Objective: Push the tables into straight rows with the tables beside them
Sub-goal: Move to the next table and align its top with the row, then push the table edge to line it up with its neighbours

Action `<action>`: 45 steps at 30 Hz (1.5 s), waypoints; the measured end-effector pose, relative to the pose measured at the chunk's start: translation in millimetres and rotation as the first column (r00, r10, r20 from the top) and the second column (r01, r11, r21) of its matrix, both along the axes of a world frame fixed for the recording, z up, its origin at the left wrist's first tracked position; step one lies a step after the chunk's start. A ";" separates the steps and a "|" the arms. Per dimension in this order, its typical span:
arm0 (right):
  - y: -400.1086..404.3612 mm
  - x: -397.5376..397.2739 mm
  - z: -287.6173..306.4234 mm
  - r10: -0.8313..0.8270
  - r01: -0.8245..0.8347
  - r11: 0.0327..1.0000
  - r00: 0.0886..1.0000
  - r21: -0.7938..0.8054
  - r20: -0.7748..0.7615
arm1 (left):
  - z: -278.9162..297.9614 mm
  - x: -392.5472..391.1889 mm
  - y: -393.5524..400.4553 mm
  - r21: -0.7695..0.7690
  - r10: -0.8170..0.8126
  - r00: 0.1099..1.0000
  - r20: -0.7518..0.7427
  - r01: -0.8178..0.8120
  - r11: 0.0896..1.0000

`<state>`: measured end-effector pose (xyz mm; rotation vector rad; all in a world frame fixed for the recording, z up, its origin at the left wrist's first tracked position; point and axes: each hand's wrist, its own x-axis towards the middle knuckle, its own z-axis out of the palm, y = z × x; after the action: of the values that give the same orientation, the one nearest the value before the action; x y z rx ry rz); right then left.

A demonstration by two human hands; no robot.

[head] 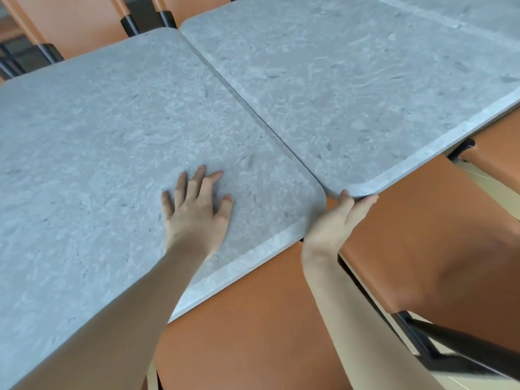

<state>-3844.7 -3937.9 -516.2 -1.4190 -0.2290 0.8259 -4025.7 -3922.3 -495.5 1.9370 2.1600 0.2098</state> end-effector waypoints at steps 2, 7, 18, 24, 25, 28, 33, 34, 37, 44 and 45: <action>6.1 -8.8 -0.4 -0.022 0.022 1.000 1.000 -0.004 0.013 | 0.3 -1.2 0.4 -0.001 0.000 1.000 0.011 0.000 1.000; 12.6 -12.5 -9.0 -0.067 0.066 0.998 0.995 0.023 0.071 | 0.0 -0.8 0.1 0.009 -0.005 1.000 0.023 0.005 1.000; -18.3 19.2 0.2 0.377 -0.330 0.924 0.868 -0.192 0.322 | 0.3 0.7 -1.7 0.044 0.001 0.999 0.042 -0.003 0.999; -55.1 41.9 52.4 0.691 -0.659 0.694 0.499 -0.289 0.523 | 24.2 12.7 -12.4 -0.022 0.111 0.993 0.044 -0.110 0.994; -57.6 47.0 69.0 0.728 -0.701 0.654 0.479 -0.286 0.491 | 35.1 17.6 -18.8 -0.046 0.145 0.984 0.106 -0.140 0.989; -67.1 58.5 123.0 0.770 -0.752 0.616 0.510 -0.235 0.384 | 74.5 34.9 -59.4 -0.030 0.175 0.866 0.469 -0.182 0.983; -92.9 58.5 215.0 0.851 -0.855 0.495 0.440 -0.154 0.287 | 148.4 60.7 -142.1 -0.039 0.254 0.479 0.840 -0.413 0.910; -97.9 55.4 233.7 0.863 -0.874 0.466 0.414 -0.140 0.290 | 163.8 61.6 -155.5 -0.049 0.263 0.426 0.866 -0.450 0.891; -108.4 46.0 290.4 0.883 -0.913 0.399 0.358 -0.083 0.302 | 214.2 59.5 -190.1 -0.049 0.264 0.334 0.905 -0.533 0.845; -133.7 24.7 401.4 0.905 -0.983 0.181 0.158 -0.022 0.395 | 338.9 40.8 -234.8 0.140 0.106 0.325 0.940 -0.648 0.749; -138.6 23.0 413.3 0.905 -0.988 0.149 0.126 -0.026 0.406 | 356.0 39.3 -239.0 0.171 0.078 0.331 0.940 -0.658 0.733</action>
<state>-3821.7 -4076.5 -102.9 -0.9883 -1.6695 1.5364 -3986.5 -4161.3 -139.6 0.8738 1.7286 1.7025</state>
